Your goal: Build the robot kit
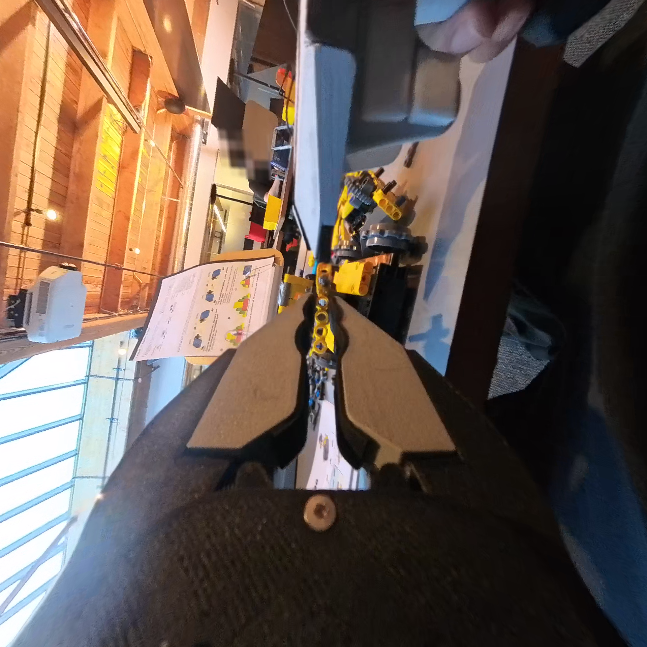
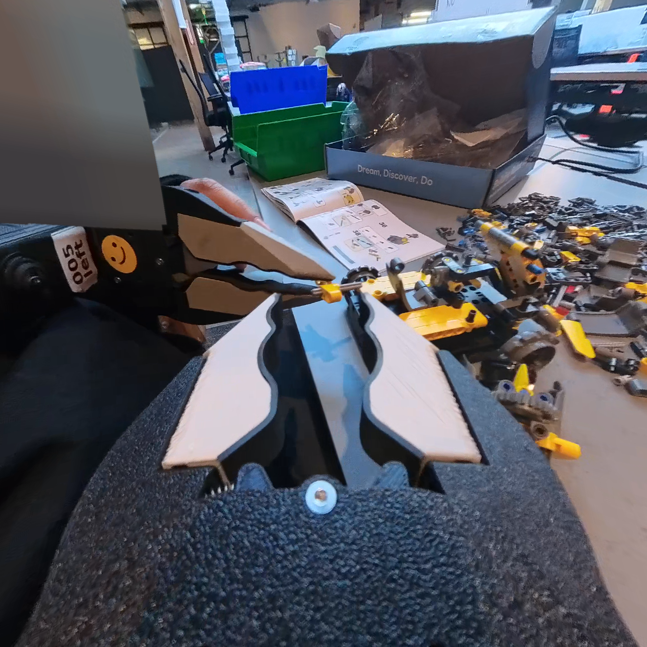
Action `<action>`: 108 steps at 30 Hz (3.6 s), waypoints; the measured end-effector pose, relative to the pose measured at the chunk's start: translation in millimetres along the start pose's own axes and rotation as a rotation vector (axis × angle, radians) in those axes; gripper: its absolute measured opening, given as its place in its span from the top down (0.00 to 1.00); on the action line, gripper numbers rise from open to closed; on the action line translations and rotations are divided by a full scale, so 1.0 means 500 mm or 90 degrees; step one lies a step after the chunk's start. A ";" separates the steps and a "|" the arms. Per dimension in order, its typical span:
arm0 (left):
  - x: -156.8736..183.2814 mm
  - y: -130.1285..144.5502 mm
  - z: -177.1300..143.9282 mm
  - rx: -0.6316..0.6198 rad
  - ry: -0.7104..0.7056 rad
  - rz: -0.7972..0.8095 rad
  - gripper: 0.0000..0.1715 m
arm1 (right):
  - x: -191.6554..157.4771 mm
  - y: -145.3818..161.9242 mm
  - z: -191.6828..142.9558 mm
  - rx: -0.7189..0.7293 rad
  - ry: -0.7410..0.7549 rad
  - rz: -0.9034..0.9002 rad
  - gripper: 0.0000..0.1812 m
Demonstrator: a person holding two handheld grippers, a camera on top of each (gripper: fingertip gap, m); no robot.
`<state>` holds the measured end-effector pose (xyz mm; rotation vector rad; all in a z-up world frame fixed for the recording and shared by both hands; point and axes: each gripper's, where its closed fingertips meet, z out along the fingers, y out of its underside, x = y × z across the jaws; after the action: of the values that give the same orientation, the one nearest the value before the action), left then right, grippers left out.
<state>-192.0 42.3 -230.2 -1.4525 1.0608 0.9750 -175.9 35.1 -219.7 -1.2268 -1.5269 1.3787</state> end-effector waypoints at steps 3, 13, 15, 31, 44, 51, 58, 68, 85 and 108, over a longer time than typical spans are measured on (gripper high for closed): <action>0.001 -0.006 -0.001 0.012 -0.011 0.020 0.98 | 0.002 0.003 0.004 -0.019 -0.013 -0.002 0.71; 0.006 -0.012 0.001 0.015 -0.009 0.027 0.98 | -0.011 0.015 0.027 -0.055 -0.024 -0.026 0.70; 0.006 -0.011 0.001 0.014 -0.009 0.026 0.98 | -0.008 0.013 0.029 -0.057 -0.021 -0.024 0.73; 0.004 0.003 0.005 0.000 -0.007 0.012 0.98 | 0.008 0.019 0.026 -0.073 0.024 -0.048 0.87; -0.023 0.000 -0.001 0.001 -0.054 0.006 0.98 | -0.033 -0.010 0.031 0.000 -0.066 0.221 0.81; -0.031 -0.015 -0.009 0.016 -0.073 0.018 0.98 | -0.018 -0.021 0.019 0.074 -0.150 0.419 0.90; -0.020 -0.019 -0.008 0.023 -0.058 0.021 0.98 | -0.016 -0.005 0.021 0.051 -0.145 0.418 0.91; 0.007 0.003 0.004 0.005 0.017 -0.068 0.95 | 0.002 0.017 0.004 0.006 -0.110 0.369 0.92; 0.107 -0.006 0.017 0.012 0.202 -0.184 0.94 | 0.100 0.097 -0.211 -0.127 0.006 0.360 0.95; 0.134 -0.011 0.024 0.001 0.244 -0.215 0.97 | 0.218 0.194 -0.304 -0.464 0.082 0.343 0.90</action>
<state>-168.2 47.1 -294.3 -1.7909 1.0362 0.4655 -45.8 180.2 -299.5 -2.2556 -1.7410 1.0223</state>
